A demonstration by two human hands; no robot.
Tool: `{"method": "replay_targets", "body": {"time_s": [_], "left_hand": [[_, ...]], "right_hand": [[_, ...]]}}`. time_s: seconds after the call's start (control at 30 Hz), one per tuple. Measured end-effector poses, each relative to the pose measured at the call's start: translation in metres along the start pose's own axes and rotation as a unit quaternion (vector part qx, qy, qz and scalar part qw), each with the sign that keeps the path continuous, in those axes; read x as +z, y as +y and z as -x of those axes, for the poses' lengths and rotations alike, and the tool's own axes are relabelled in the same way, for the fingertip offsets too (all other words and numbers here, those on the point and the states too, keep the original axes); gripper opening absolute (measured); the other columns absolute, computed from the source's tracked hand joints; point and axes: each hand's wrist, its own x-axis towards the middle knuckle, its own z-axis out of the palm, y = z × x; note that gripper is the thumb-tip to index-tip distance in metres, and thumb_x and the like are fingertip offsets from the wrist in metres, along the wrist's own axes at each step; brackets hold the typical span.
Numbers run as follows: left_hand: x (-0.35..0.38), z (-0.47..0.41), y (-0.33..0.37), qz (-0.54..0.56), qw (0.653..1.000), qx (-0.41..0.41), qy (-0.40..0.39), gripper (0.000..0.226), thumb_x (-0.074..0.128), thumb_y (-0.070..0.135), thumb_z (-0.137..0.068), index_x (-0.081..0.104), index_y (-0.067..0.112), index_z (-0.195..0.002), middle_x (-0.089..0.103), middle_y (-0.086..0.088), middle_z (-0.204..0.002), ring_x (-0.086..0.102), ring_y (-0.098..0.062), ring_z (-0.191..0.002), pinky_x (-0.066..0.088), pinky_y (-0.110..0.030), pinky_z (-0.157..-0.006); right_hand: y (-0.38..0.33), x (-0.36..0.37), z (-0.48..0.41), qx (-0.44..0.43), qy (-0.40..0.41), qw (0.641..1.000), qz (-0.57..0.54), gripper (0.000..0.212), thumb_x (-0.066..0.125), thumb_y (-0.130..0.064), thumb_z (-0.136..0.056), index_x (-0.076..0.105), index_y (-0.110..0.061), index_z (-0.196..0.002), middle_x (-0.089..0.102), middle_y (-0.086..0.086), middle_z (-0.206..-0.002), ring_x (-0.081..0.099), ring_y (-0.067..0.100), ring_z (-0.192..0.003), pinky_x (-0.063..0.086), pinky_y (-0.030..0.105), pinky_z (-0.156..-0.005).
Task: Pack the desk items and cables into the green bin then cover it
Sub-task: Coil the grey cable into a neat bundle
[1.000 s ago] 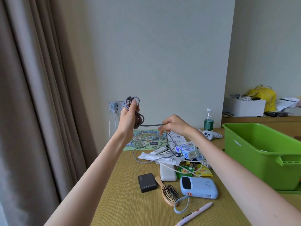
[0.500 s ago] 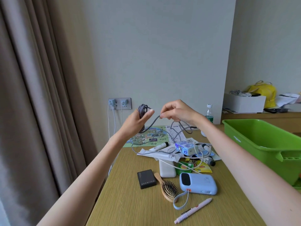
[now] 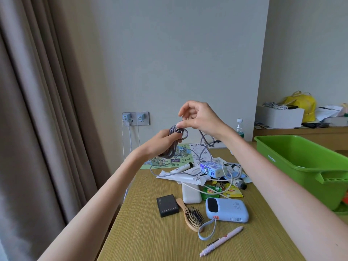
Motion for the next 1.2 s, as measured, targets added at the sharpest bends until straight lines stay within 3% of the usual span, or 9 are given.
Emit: {"method": "replay_targets", "body": {"time_s": [0.17,0.33,0.43,0.5,0.63,0.8,0.97,1.1,1.2], "left_hand": [[0.000,0.003,0.005,0.092,0.995,0.004,0.029,0.026,0.040,0.021,-0.100,0.053,0.015,-0.079,0.051,0.002,-0.075,0.045,-0.014,-0.071,0.035,-0.030,-0.074],[-0.005,0.001,0.007,0.176,0.976,0.024,0.123,0.028,0.040,0.020,-0.098,0.054,0.016,-0.074,0.048,0.003,-0.068,0.038,-0.019,-0.068,0.029,-0.034,-0.066],[-0.008,-0.003,0.006,0.187,0.964,0.020,0.188,0.024,0.041,0.022,-0.096,0.058,0.008,-0.088,0.040,-0.011,-0.077,0.031,-0.022,-0.071,0.024,-0.033,-0.060],[-0.005,-0.004,0.006,0.198,0.958,0.017,0.206,0.027,0.042,0.024,-0.095,0.061,0.005,-0.102,0.038,-0.011,-0.079,0.030,-0.022,-0.069,0.023,-0.033,-0.062],[0.000,-0.004,0.012,0.249,0.947,0.013,0.202,0.040,0.047,0.034,-0.078,0.061,0.008,-0.105,0.039,-0.001,-0.072,0.032,-0.018,-0.065,0.023,-0.032,-0.058],[0.005,-0.004,0.020,0.229,0.961,0.044,0.148,0.036,0.040,0.024,-0.091,0.068,0.009,-0.108,0.049,0.002,-0.066,0.042,-0.014,-0.059,0.034,-0.022,-0.050],[0.009,-0.007,0.025,0.227,0.955,0.047,0.185,0.021,0.041,0.017,-0.094,0.060,0.011,-0.087,0.058,-0.001,-0.066,0.053,-0.010,-0.054,0.042,-0.020,-0.051],[0.010,-0.006,0.025,0.261,0.948,0.057,0.173,0.021,0.038,0.017,-0.094,0.049,0.012,-0.077,0.057,0.004,-0.052,0.053,-0.010,-0.043,0.040,-0.022,-0.050],[0.001,-0.010,0.019,0.298,0.928,0.012,0.225,0.022,0.044,0.023,-0.093,0.054,0.017,-0.074,0.052,0.006,-0.065,0.046,-0.011,-0.059,0.034,-0.029,-0.060]], "right_hand": [[0.002,0.001,-0.001,0.050,-0.014,0.998,-0.046,0.016,0.076,-0.016,-0.082,0.061,-0.010,-0.083,0.059,0.000,-0.068,0.045,0.007,-0.052,0.035,0.018,-0.048],[0.022,-0.001,0.012,0.119,-0.031,0.986,-0.117,0.030,0.056,-0.034,-0.096,0.064,-0.006,-0.087,0.051,0.001,-0.064,0.040,0.014,-0.056,0.032,0.027,-0.057],[0.030,0.004,0.018,0.117,-0.029,0.986,-0.111,0.031,0.054,-0.030,-0.098,0.067,-0.007,-0.082,0.047,-0.002,-0.060,0.041,0.010,-0.054,0.035,0.022,-0.055],[0.029,0.009,0.018,0.110,-0.024,0.987,-0.116,0.032,0.052,-0.027,-0.099,0.066,-0.009,-0.078,0.046,-0.004,-0.057,0.041,0.007,-0.050,0.034,0.019,-0.050],[0.026,0.018,0.016,0.113,-0.042,0.984,-0.132,0.034,0.052,-0.028,-0.098,0.065,-0.013,-0.072,0.046,-0.001,-0.054,0.038,0.011,-0.048,0.029,0.021,-0.045],[0.024,0.023,0.016,0.116,-0.046,0.980,-0.153,0.035,0.053,-0.035,-0.093,0.063,-0.015,-0.065,0.048,-0.001,-0.051,0.037,0.012,-0.045,0.027,0.022,-0.043],[0.018,0.025,0.014,0.116,-0.054,0.981,-0.149,0.034,0.056,-0.038,-0.090,0.054,-0.016,-0.064,0.045,0.005,-0.052,0.037,0.017,-0.047,0.026,0.025,-0.045],[0.015,0.024,0.015,0.114,-0.075,0.981,-0.139,0.036,0.055,-0.036,-0.092,0.056,-0.012,-0.065,0.051,0.008,-0.053,0.043,0.018,-0.047,0.031,0.024,-0.046],[0.016,0.018,0.017,0.117,-0.089,0.982,-0.117,0.028,0.055,-0.023,-0.090,0.062,-0.003,-0.072,0.053,0.010,-0.057,0.048,0.016,-0.049,0.040,0.022,-0.049]]}}
